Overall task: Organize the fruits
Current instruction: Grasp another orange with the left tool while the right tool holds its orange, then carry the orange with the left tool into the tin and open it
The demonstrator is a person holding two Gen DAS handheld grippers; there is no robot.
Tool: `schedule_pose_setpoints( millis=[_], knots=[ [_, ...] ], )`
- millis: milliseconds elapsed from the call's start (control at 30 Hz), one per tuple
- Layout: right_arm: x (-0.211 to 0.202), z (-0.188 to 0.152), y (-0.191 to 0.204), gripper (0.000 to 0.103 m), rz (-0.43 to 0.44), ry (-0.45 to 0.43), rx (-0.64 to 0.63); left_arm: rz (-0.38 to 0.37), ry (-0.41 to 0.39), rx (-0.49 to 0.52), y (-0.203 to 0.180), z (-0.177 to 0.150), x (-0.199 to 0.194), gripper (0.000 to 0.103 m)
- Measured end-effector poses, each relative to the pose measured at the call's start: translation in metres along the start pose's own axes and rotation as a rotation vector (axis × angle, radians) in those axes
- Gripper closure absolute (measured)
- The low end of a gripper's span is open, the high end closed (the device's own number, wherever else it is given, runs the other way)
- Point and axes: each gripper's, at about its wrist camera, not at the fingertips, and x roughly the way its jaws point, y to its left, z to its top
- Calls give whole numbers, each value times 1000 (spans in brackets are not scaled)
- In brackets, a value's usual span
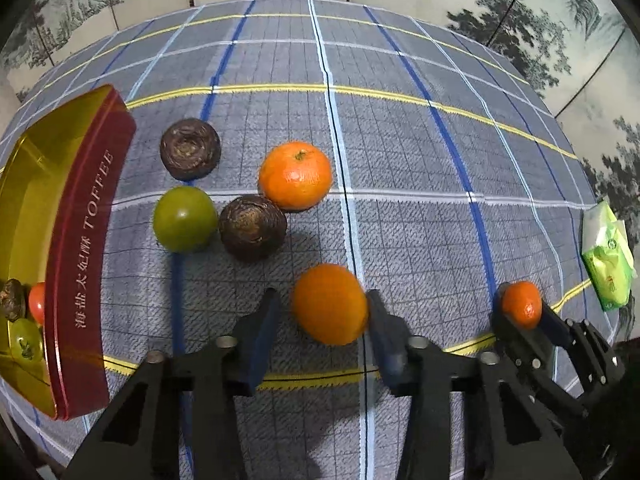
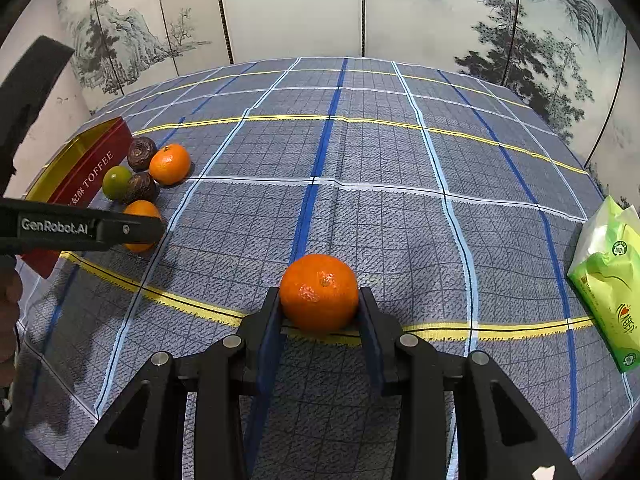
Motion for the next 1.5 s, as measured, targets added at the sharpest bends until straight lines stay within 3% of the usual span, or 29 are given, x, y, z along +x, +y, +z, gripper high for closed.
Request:
schedule_pose_setpoints(
  millis=[600,1100,1500],
  knots=[
    [2,2,3,68,-27,8,16,49,-44,7,42,-23,-36,69],
    [3,2,7,68,-69,11,34,104,-181,49,75,-31,-89,69],
    [4,4,10,68,-87,13,51,168,-230,-11,127,-37,-107,69]
  ],
)
